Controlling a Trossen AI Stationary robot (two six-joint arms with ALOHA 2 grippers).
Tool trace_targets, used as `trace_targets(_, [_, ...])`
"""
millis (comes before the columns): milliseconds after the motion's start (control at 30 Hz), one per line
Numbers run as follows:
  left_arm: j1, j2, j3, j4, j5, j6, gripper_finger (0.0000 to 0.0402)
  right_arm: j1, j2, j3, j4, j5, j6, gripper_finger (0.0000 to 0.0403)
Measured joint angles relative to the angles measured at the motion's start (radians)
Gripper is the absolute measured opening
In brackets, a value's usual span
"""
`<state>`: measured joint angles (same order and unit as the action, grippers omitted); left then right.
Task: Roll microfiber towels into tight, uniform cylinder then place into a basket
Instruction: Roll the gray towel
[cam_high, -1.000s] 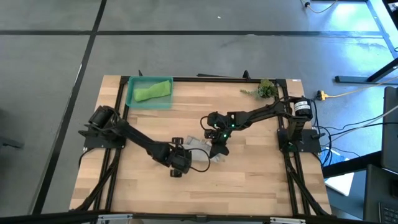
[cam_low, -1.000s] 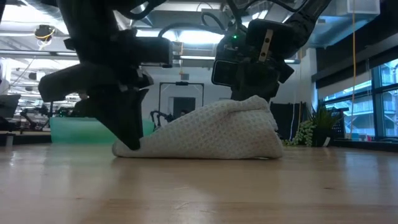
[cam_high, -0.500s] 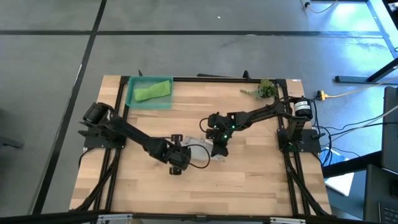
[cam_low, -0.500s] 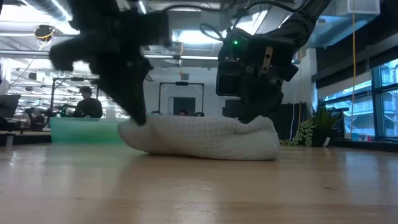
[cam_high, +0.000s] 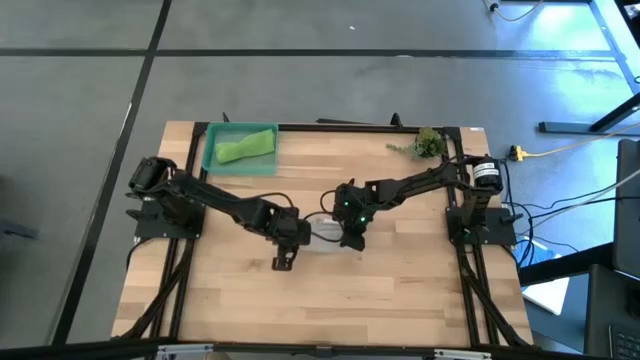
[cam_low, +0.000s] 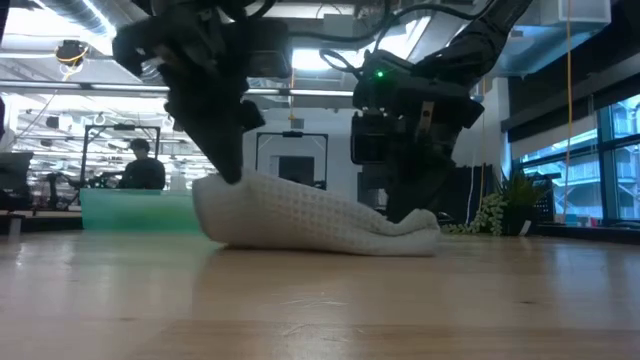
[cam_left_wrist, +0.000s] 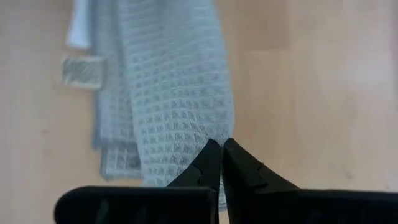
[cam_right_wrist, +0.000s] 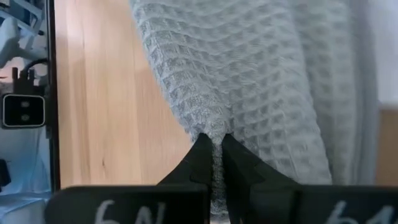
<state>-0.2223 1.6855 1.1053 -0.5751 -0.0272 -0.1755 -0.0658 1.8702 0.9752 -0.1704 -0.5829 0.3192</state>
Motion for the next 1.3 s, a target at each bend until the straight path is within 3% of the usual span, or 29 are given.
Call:
trace_targets(167, [0.000,0.005,0.000,-0.004,0.090,0.003,0.0000,0.000,0.000,0.002,-0.003,0.022,-0.010,0.0018])
trace_targets(367, [0.027,0.009,0.000,0.005,0.050,-0.052,0.0000,-0.001,0.051,0.005,-0.012,-0.007,-0.014,0.0018])
trace_targets(800, [0.169,0.012,0.000,0.002,0.076,-0.137,0.0000,-0.002,0.089,0.010,-0.001,-0.051,-0.033,0.0018])
trace_targets(1300, [0.246,0.156,0.003,0.059,0.003,-0.125,0.0000,-0.008,0.084,0.008,0.021,-0.099,-0.040,0.0018])
